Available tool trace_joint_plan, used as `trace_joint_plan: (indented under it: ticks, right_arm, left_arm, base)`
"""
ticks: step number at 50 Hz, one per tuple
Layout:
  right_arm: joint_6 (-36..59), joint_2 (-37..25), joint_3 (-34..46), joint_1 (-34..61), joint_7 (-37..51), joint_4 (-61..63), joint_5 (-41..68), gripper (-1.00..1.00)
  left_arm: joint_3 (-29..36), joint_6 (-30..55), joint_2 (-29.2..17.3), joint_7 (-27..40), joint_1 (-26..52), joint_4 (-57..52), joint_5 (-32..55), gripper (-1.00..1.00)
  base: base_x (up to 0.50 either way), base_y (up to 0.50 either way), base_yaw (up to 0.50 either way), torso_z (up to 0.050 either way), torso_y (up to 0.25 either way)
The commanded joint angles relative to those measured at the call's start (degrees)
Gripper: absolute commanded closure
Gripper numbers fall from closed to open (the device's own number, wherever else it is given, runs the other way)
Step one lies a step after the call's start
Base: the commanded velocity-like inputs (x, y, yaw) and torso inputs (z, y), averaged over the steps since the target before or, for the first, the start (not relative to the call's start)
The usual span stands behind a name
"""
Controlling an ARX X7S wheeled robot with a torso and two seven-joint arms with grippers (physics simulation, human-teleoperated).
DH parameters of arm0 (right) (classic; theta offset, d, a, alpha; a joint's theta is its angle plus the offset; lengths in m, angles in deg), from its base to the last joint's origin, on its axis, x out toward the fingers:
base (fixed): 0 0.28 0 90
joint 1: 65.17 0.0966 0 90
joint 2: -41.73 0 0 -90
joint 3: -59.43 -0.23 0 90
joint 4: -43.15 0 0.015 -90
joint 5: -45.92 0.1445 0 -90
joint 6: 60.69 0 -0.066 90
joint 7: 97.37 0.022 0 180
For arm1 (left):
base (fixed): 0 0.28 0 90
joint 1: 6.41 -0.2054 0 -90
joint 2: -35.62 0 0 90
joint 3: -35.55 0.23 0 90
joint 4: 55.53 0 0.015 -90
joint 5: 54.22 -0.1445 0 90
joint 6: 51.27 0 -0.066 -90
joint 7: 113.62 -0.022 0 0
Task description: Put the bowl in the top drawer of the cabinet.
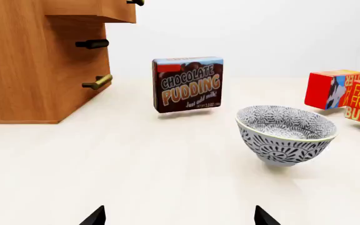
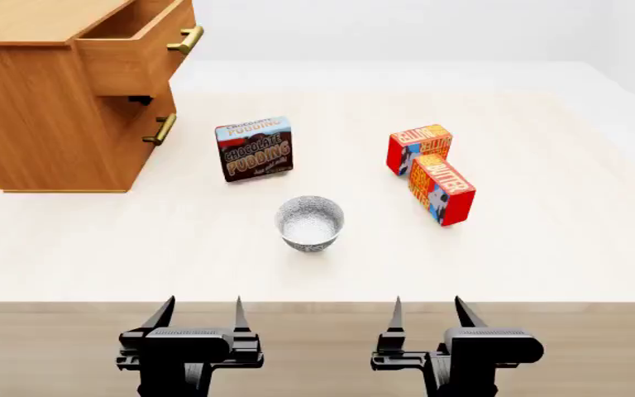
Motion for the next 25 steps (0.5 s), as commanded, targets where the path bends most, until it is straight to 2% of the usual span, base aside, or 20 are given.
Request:
trace_joint_plan:
  ticks: [1,7,14,16,20,25]
  right_arm:
    - [-0.1,-0.9,0.9,-0.4,1.6,0.3,0.5,-1.0]
    - [-1.5,-2.3,2.1,-2.2,4.6,2.6,-0.4,-1.0]
    - [-2.0,-3.9,2.0,-5.6,5.3,5.3,0.8,-1.0]
    - [0.8,-4.7,2.1,-6.0,6.2,7.1,-0.7,-1.0]
    - [6.3,-6.1,1.4,-5.6,7.2,11.6,-2.1,-1.0]
    - [19.7,-8.4,-0.1,-2.9,4.8,19.3,0.7,-1.0]
  left_arm:
    - [1.0,0.4,-1.0,0.9,0.0,-0.4,0.9,-1.0]
    - [2.3,3.6,-2.2,3.0,0.9,-0.3,0.9,-1.0]
    - [2.8,3.8,-3.8,-0.2,0.4,-2.9,5.8,-1.0]
    - [3.0,3.9,-4.4,-0.5,1.1,-4.0,6.0,-1.0]
    - [4.0,11.6,-6.6,-2.9,3.9,-6.9,8.2,-1.0]
    - [4.1,20.3,-8.5,-4.3,9.1,-11.0,10.9,-1.0]
  base:
    - [0.0,0.0,0.0,0.0,0.0]
    - [0.0,0.0,0.0,0.0,0.0]
    - [0.0,0.0,0.0,0.009,0.0]
    - [0.0,0.0,0.0,0.05,0.0]
    - [0.0,0.0,0.0,0.05,0.0]
    - [0.0,0.0,0.0,0.05,0.0]
